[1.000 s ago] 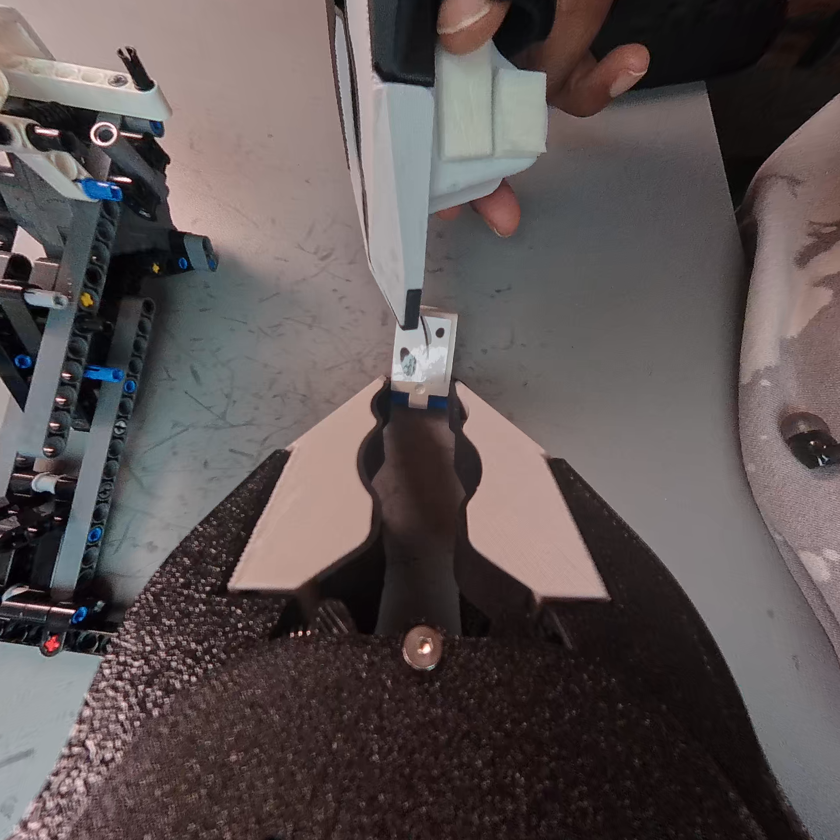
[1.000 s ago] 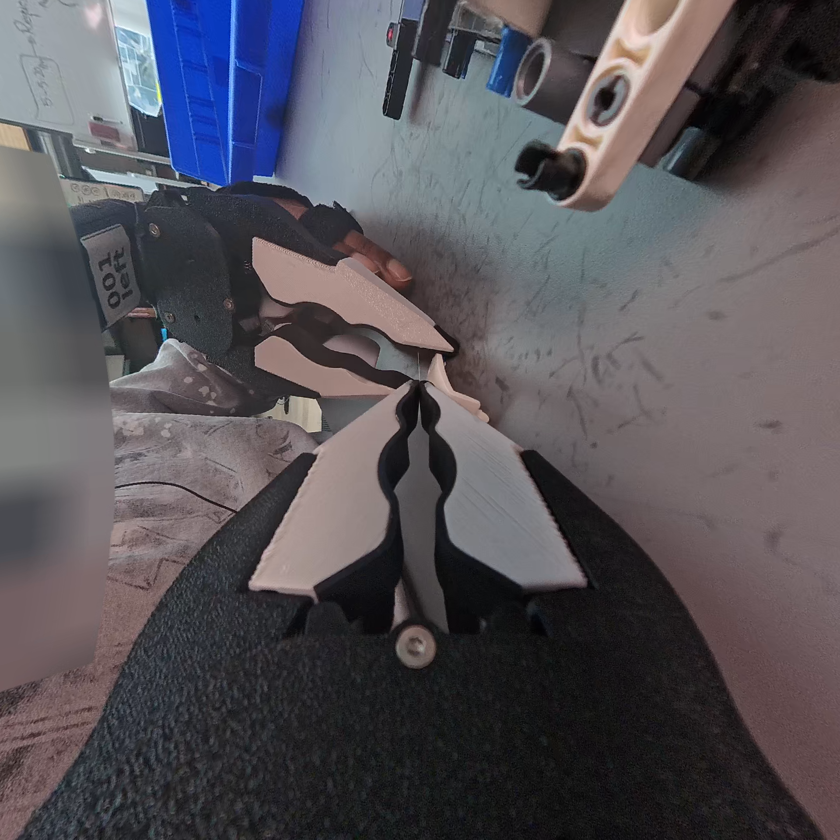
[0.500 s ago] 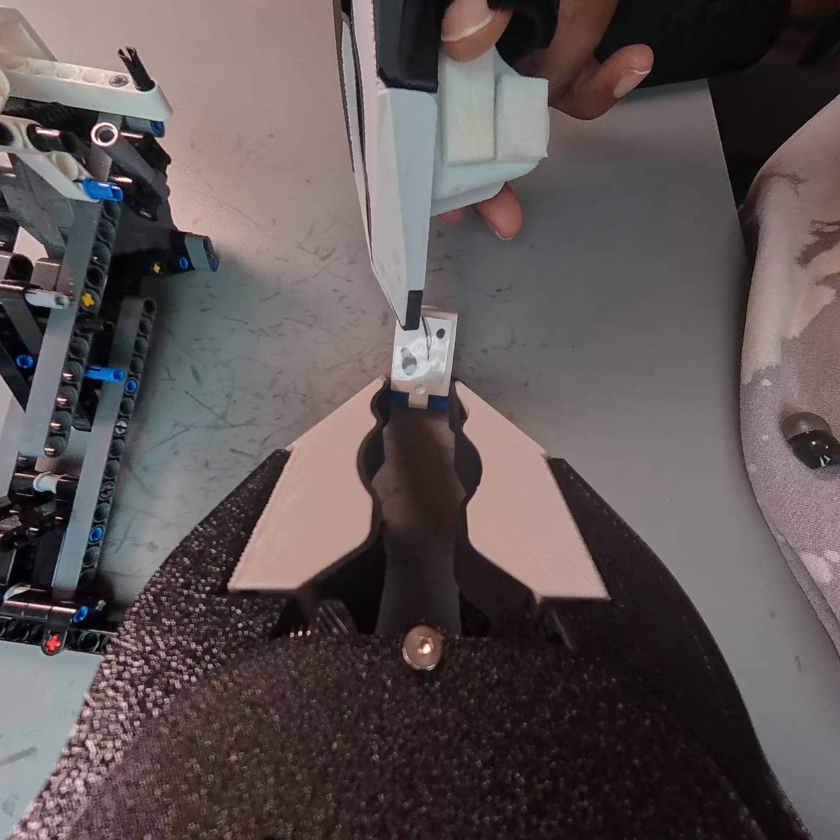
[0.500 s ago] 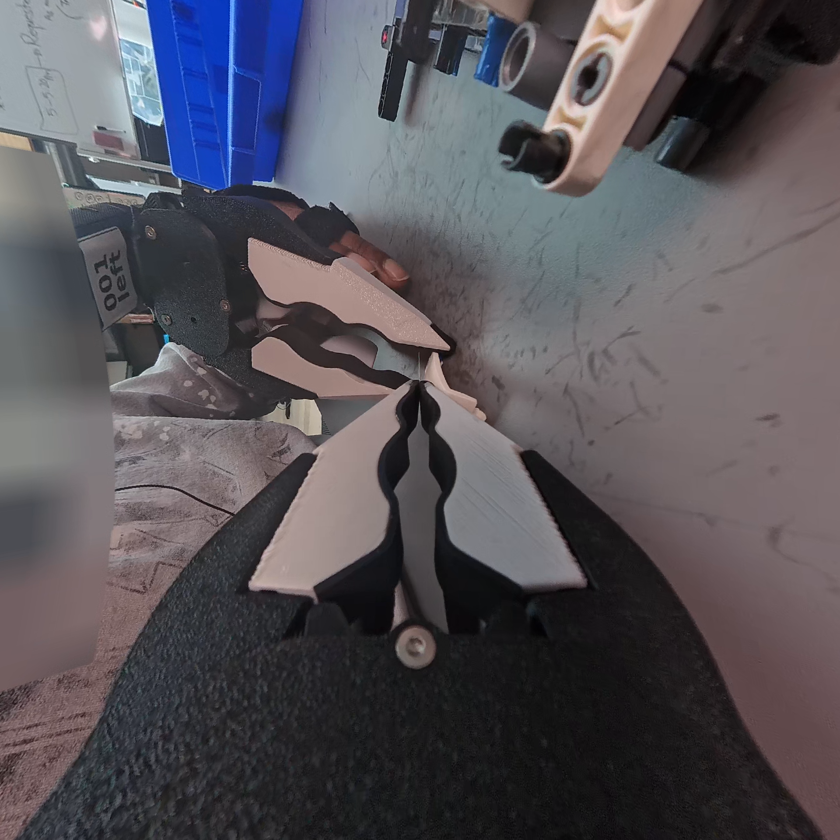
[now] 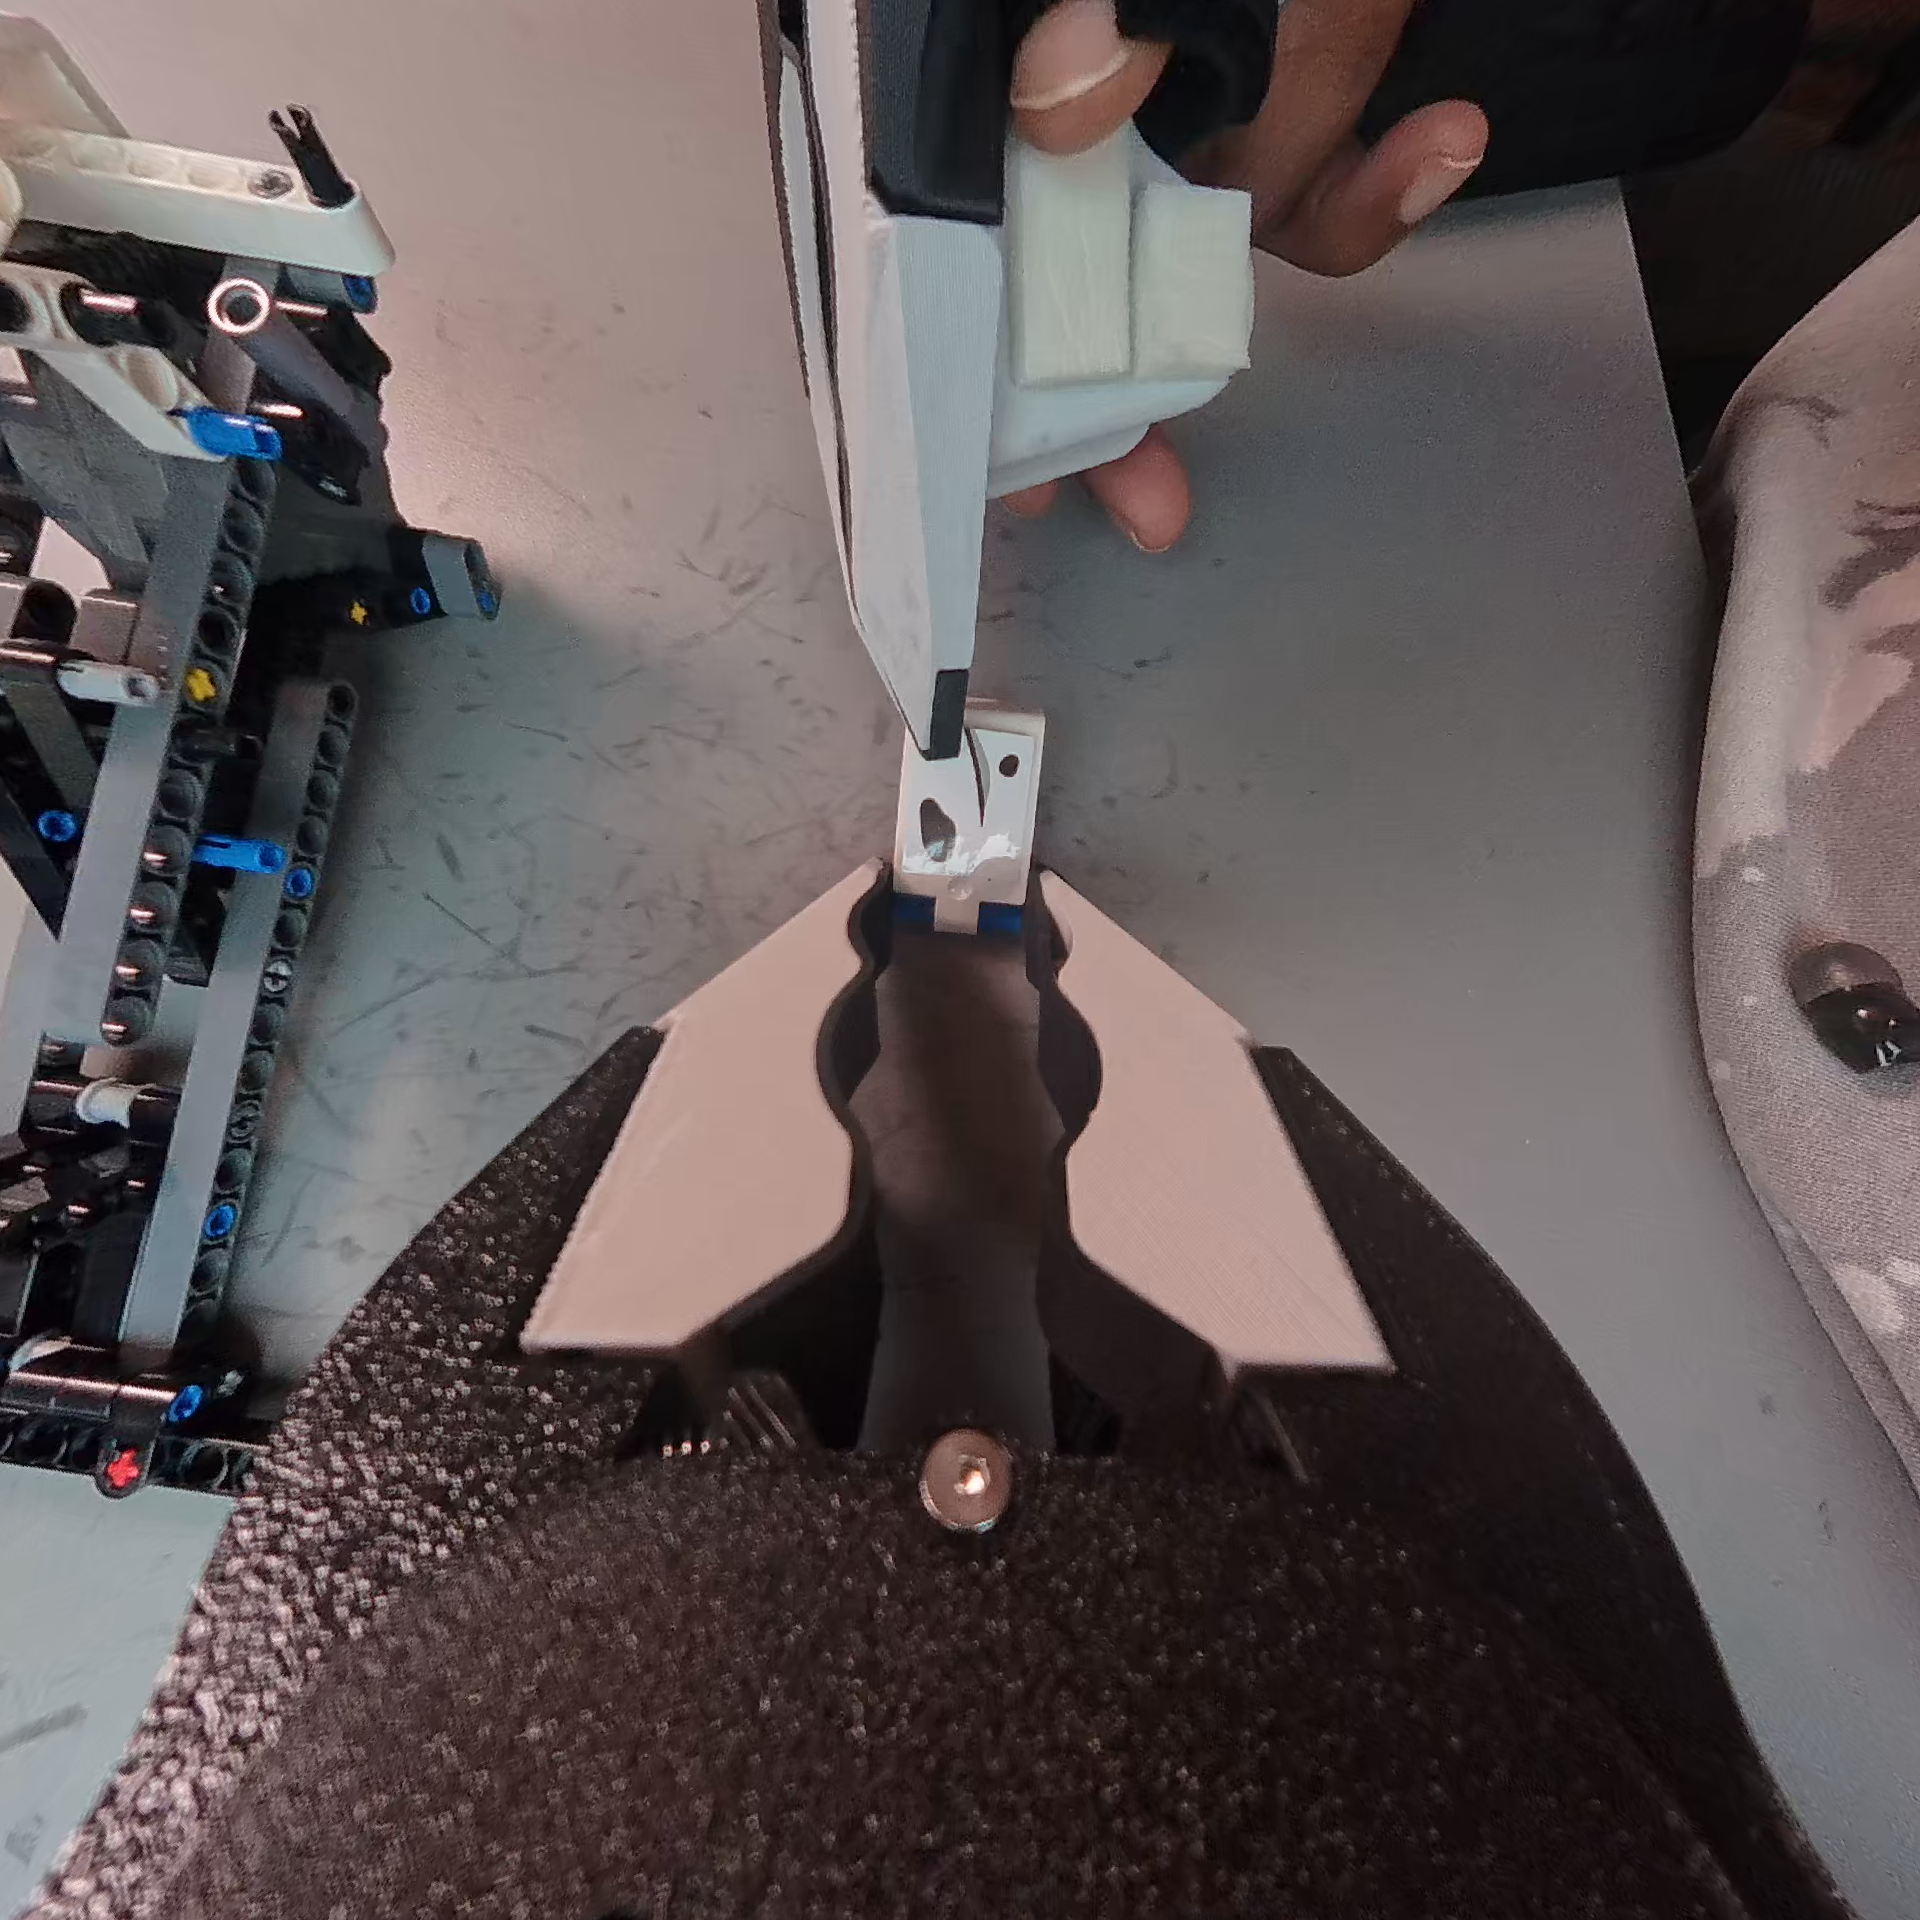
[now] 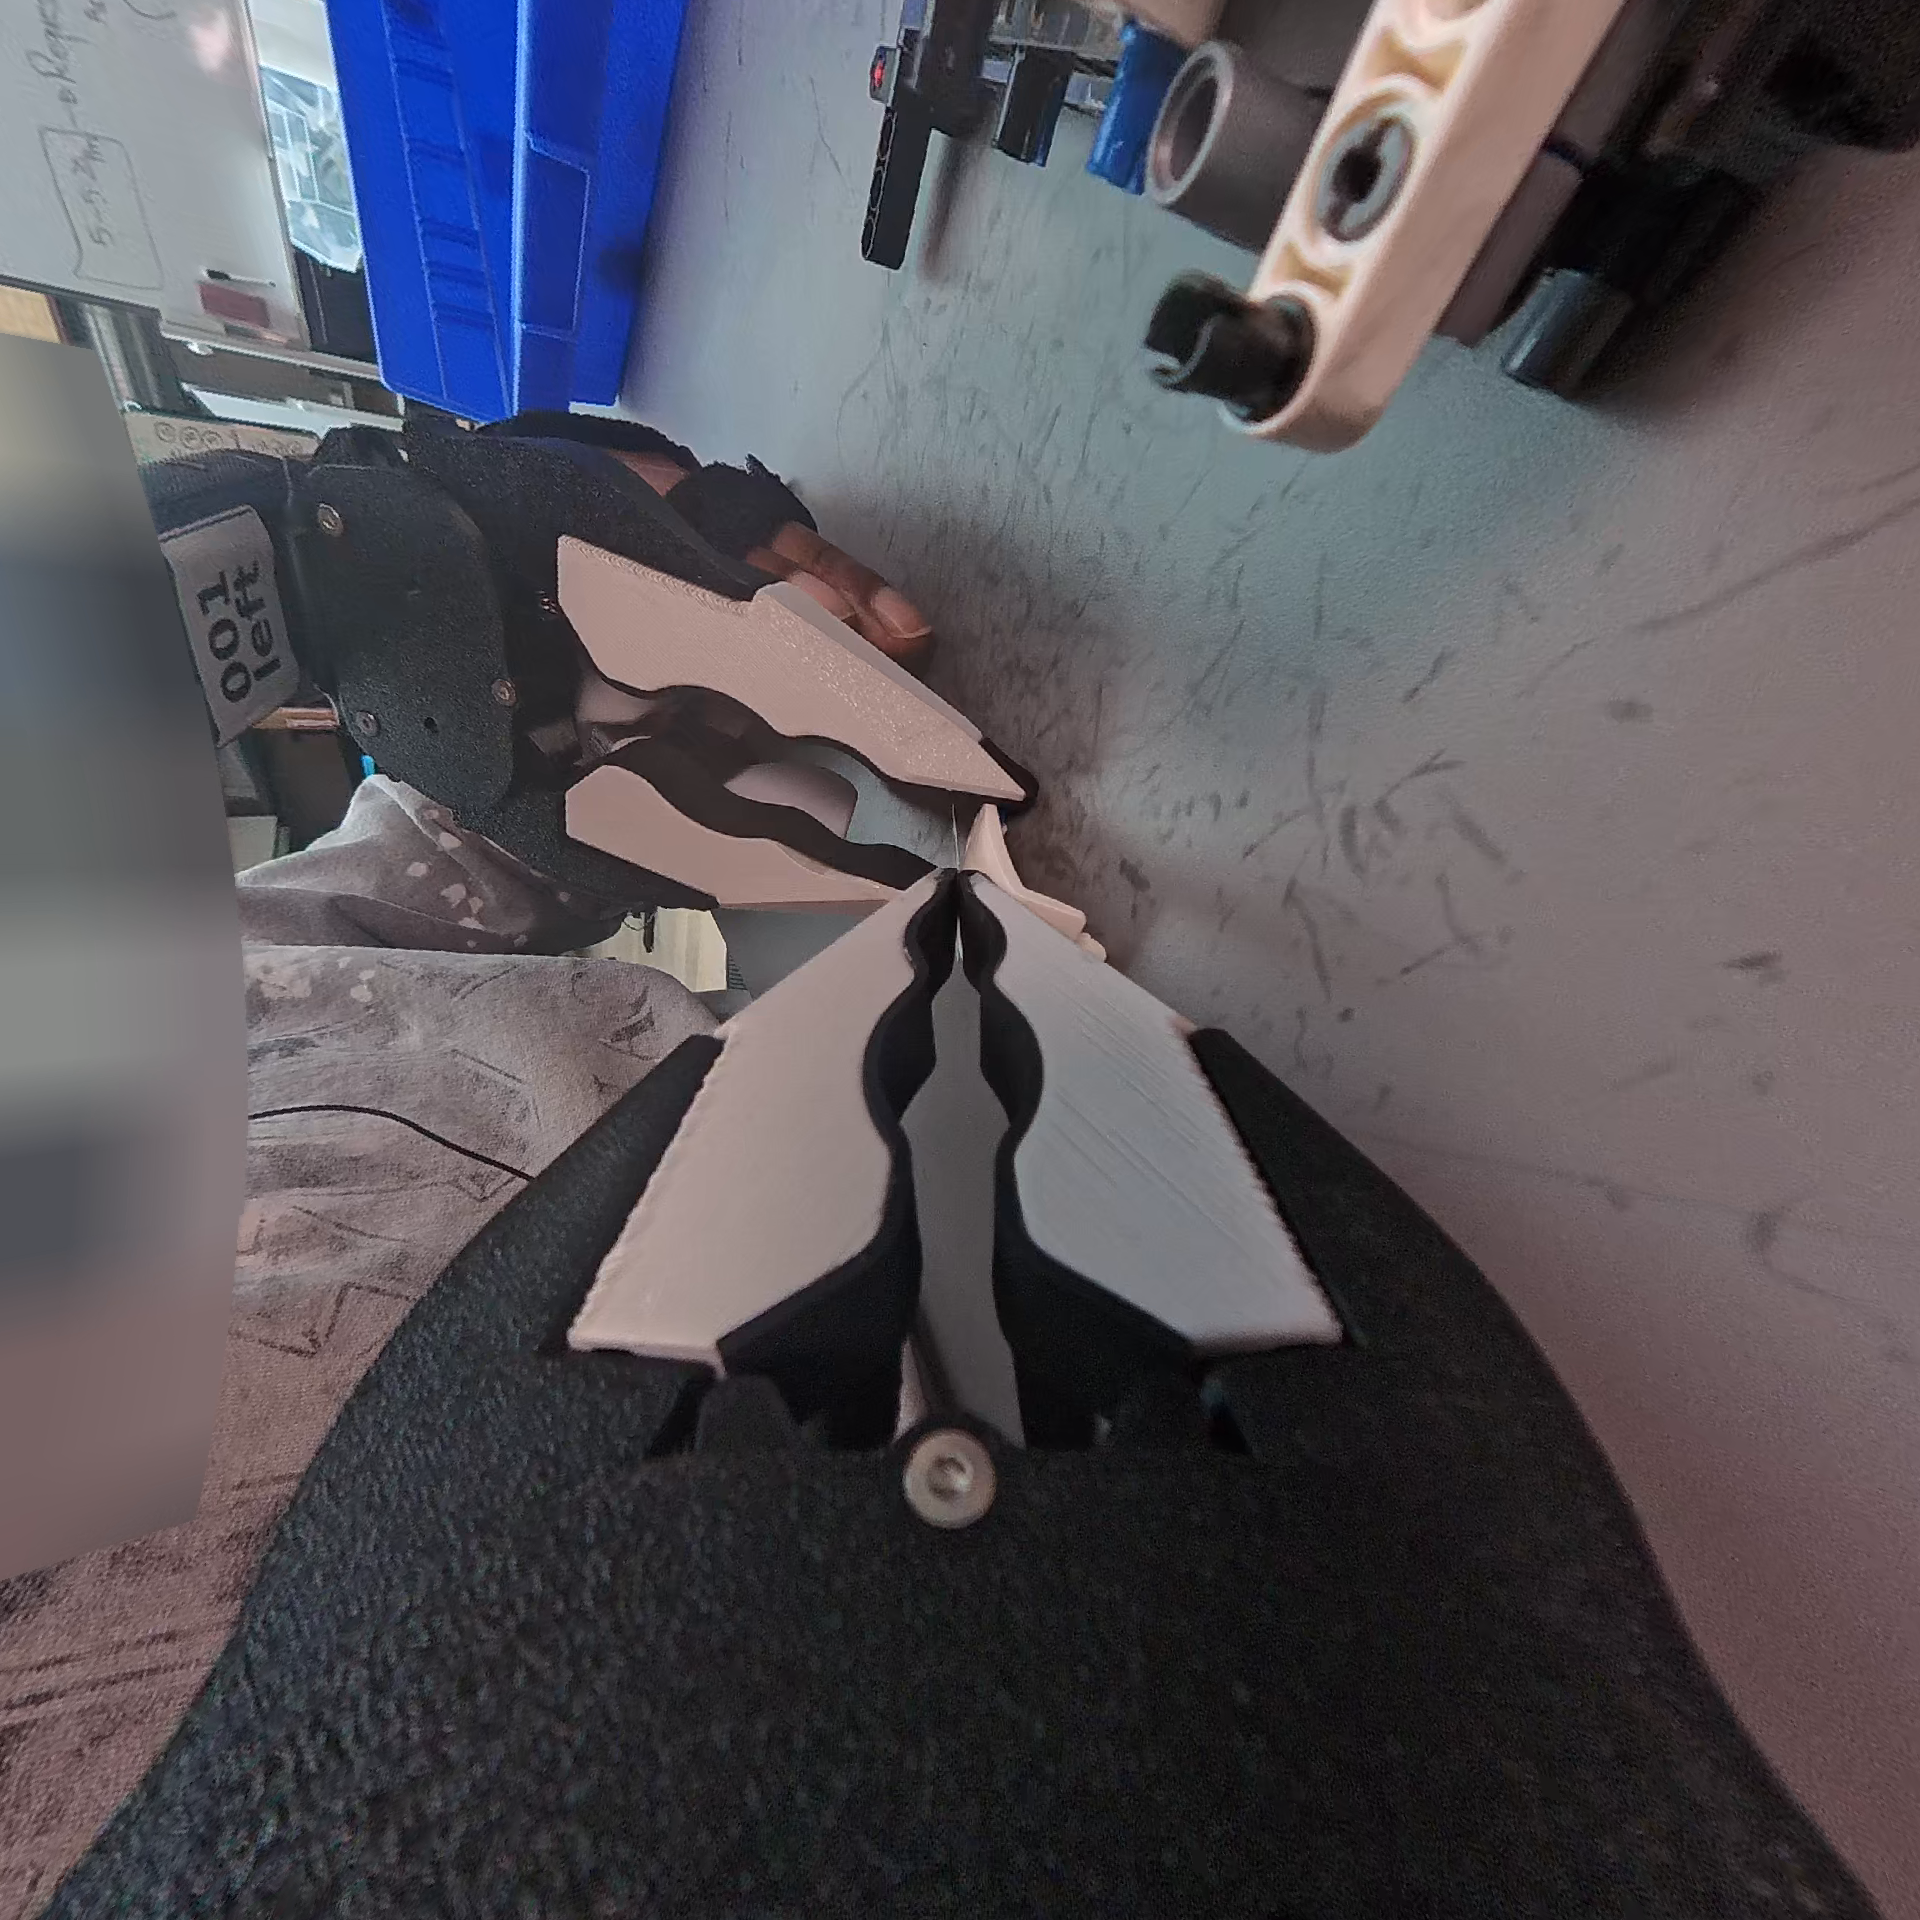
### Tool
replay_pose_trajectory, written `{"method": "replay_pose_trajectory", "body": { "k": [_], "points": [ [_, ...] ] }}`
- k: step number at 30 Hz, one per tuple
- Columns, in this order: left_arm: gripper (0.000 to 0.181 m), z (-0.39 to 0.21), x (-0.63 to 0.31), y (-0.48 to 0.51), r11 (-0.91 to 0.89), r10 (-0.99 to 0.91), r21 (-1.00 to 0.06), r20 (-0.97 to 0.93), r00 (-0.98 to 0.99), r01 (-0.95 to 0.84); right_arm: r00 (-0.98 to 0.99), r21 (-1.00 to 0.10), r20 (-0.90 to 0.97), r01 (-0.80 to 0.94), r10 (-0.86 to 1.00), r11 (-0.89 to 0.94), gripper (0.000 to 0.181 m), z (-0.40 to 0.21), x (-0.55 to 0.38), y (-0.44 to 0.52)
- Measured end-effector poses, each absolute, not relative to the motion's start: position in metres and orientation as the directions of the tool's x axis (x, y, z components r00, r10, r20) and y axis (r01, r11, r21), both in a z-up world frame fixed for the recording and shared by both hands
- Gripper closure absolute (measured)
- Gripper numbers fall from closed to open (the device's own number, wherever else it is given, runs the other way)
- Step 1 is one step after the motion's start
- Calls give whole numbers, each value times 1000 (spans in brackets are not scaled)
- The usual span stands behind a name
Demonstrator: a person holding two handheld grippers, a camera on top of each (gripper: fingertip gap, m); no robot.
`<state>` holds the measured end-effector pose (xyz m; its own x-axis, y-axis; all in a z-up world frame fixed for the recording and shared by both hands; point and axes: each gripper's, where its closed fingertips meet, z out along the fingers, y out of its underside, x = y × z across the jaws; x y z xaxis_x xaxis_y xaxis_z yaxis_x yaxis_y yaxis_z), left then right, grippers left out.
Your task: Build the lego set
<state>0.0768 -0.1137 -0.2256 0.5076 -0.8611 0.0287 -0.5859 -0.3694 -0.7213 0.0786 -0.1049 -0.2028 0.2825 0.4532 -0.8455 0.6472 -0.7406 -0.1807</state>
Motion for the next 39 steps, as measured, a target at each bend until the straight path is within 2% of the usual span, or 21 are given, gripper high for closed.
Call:
{"method": "replay_pose_trajectory", "body": {
  "k": [39],
  "points": [
    [157, -226, 77, -114, -373, -861, -720, 33, 508, -585, 267, -285, -758, 685, 595, -671, 181, -204, 79, -104]
  ]
}}
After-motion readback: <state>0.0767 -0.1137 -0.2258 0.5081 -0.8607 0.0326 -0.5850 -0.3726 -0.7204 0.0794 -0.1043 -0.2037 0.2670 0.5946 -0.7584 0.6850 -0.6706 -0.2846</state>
